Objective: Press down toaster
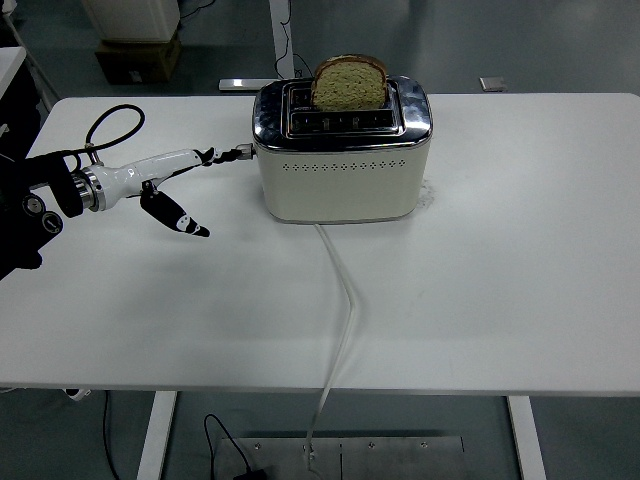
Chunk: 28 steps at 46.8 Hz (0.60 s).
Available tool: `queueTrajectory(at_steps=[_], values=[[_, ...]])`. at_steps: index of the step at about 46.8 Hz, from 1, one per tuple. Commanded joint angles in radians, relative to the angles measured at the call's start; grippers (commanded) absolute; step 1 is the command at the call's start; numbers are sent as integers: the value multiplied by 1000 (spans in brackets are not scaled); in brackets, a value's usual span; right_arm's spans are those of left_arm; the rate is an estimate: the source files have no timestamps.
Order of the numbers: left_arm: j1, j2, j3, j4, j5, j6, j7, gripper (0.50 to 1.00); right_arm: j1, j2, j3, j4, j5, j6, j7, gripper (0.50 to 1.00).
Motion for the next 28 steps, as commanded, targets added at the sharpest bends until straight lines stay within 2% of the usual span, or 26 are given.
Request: queueTrajectory(at_steps=[1,28], values=[[0,-2,0,1,-2,3,1,1000,0,0,0,0,0,0,0,998],[8,-37,0,41,-25,4,15,1000,0,0,0,0,0,0,0,998]])
